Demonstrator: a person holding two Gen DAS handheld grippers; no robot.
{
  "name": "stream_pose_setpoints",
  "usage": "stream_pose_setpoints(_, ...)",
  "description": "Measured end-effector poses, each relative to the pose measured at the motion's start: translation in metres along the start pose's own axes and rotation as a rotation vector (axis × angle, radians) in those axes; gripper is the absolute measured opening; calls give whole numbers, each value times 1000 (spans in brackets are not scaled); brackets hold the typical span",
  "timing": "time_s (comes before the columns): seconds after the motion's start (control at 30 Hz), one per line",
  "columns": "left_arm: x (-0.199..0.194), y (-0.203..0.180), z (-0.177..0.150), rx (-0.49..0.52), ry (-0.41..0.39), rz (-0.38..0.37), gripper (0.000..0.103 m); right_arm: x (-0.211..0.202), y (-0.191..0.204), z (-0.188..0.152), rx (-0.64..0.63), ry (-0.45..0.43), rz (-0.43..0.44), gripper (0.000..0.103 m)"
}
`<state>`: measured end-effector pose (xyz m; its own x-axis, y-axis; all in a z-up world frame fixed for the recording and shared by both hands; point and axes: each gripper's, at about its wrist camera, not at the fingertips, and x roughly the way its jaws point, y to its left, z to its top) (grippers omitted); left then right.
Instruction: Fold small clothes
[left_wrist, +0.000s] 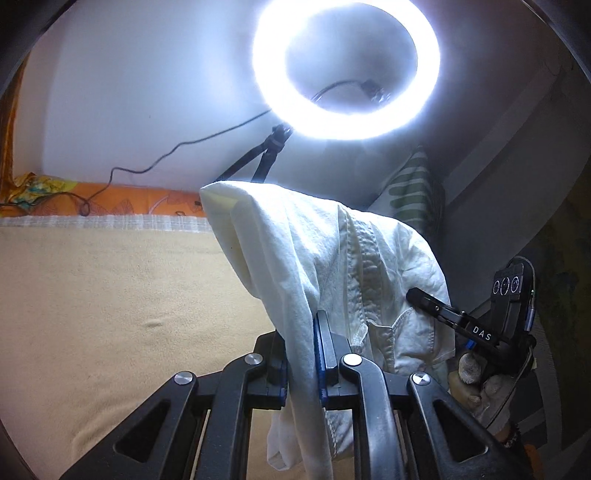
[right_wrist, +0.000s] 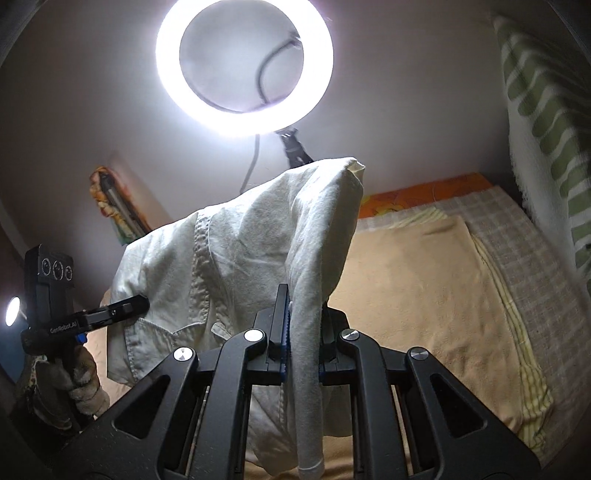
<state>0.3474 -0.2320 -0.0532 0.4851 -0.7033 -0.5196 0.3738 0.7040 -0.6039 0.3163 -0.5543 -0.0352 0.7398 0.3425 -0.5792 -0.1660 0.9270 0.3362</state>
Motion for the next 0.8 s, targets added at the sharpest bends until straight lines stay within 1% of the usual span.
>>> stream_pose_setpoints(0.2,44,23,6,-7,20,39,9,47,-24,0,15,20,-21,12)
stream_pose_setpoints(0.47,91,38,14,4,26,83,9,88,-41,5,14,32,-65,11)
stream_pose_setpoints(0.67,110,44,15,23,30,135,9,112,-51,5,-9,57,-94,11)
stream_pose_setpoints(0.8,117,45,16,29,31,160,9,120,-56,4,-10,67,-105,11)
